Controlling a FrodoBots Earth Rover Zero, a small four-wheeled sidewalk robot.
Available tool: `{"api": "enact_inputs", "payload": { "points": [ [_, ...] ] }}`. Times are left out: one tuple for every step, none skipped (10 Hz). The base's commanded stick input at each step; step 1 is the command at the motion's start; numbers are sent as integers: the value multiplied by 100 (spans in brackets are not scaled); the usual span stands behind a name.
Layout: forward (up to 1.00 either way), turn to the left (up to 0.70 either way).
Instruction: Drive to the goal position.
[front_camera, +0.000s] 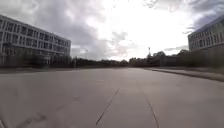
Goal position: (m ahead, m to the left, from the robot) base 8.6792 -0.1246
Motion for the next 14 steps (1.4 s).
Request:
{"api": "enact_inputs", "payload": {
  "points": [
    [70,0],
    [70,0],
    [70,0],
    [70,0],
    [70,0],
    [70,0],
    [70,0],
    [70,0],
    [70,0],
    [70,0],
    [70,0],
    [70,0],
    [70,0],
    [70,0]
  ]
}}
